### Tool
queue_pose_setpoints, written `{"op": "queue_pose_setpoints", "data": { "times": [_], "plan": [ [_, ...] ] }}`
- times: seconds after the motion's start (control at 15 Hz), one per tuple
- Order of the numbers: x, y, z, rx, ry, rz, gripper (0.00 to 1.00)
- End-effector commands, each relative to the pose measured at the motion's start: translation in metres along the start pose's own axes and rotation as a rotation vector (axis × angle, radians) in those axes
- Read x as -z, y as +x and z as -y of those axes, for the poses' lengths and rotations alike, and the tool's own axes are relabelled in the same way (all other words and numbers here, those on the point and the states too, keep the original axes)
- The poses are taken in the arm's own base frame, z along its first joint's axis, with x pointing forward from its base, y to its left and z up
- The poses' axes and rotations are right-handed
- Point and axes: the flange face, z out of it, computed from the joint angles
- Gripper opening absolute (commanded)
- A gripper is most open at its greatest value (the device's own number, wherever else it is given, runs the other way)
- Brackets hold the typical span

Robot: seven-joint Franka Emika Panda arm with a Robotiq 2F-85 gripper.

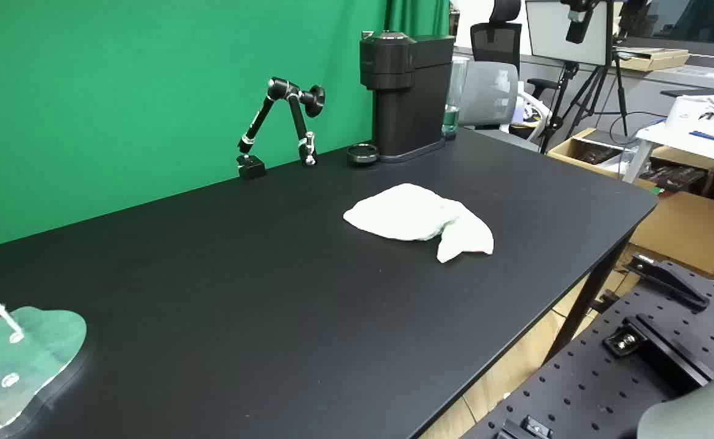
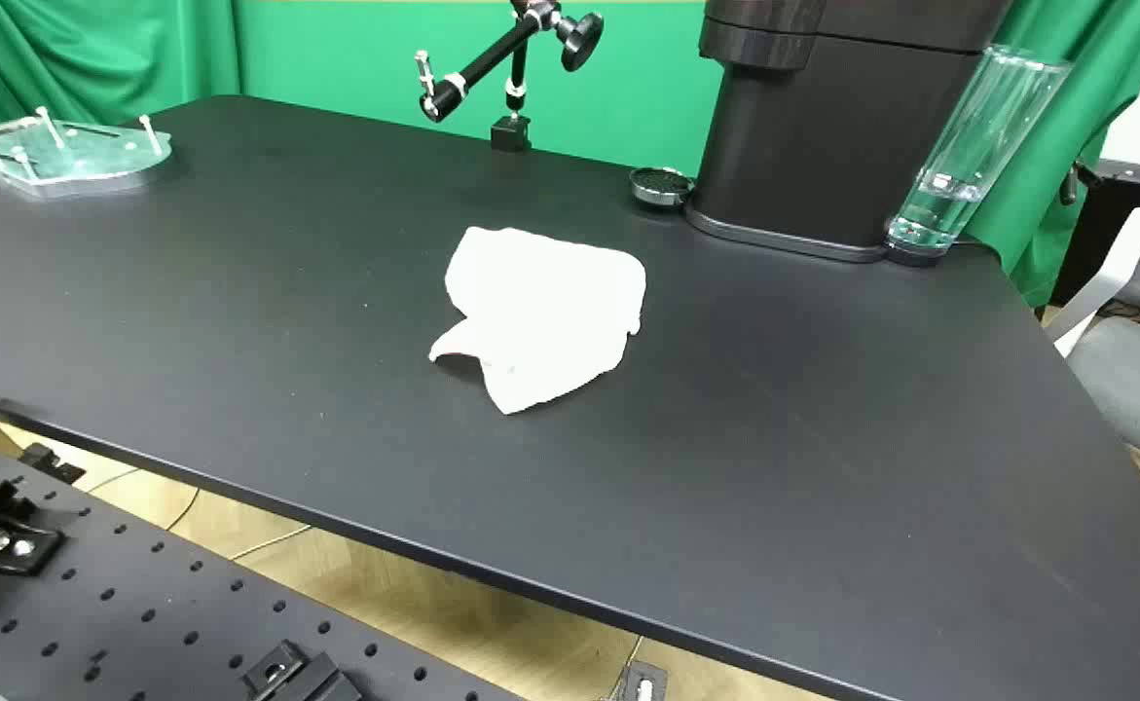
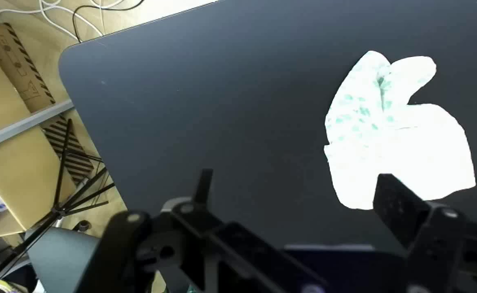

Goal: Hang the white cloth on the black stand

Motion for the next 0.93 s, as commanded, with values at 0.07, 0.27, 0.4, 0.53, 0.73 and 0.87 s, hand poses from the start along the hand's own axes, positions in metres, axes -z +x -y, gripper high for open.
{"op": "queue_pose_setpoints", "data": {
  "times": [0.07, 0.27, 0.4, 0.53, 0.73, 0.87],
  "plan": [
    [0.001, 0.0, 0.0, 0.0, 0.0, 0.001, 1.0],
    [0.001, 0.0, 0.0, 0.0, 0.0, 0.001, 1.0],
    [0.001, 0.0, 0.0, 0.0, 0.0, 0.001, 1.0],
    [0.001, 0.0, 0.0, 0.0, 0.0, 0.001, 1.0],
    [0.001, 0.0, 0.0, 0.0, 0.0, 0.001, 1.0],
    [-0.017, -0.009, 0.02, 0.043, 0.018, 0.01, 1.0]
  ]
}}
